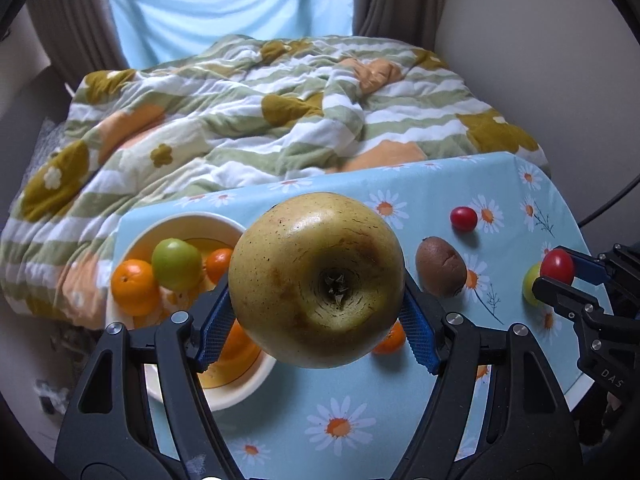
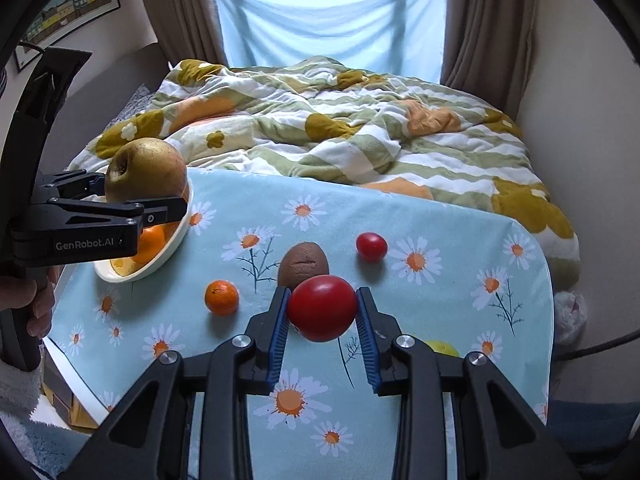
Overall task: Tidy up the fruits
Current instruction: 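Lower the pear into the duck plate and open the left gripper while the right gripper carries the tomato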
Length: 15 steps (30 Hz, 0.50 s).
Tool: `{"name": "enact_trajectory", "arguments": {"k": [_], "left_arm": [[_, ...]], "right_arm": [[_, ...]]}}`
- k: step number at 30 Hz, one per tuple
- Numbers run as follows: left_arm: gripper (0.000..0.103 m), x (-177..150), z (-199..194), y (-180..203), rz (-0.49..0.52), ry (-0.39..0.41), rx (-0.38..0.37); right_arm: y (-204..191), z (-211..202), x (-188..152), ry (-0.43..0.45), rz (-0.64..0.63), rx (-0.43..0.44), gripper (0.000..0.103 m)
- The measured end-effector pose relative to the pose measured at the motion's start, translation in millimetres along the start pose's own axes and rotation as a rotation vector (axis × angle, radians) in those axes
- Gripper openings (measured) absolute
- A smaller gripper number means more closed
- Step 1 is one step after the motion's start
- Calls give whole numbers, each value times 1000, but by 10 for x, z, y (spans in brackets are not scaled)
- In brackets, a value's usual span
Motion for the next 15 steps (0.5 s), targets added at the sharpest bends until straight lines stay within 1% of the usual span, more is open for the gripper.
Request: {"name": "enact_trajectory", "arguments": {"k": [5,9,15], "left_arm": [[80,-135,-152,-344,-87,7,35],[80,-273,-186,-661,-123,1,52],[80,-512,-101,-1126,-143,-39,36]], "right_arm": [[-254,11,136,0,-71,49,30],[-517,63,222,8,-104,63,30],[-922,244,294,4,-64,96,30]]}}
Point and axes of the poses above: each gripper's, at about its wrist camera, not at the fingertips, and z roughly the way its jaws point, y to its right, x to its top, the point moved 1 cm from there along z, roughly the way its jaws point, and after that the axes turned 5 degrees about x, right-handed, at the moved point
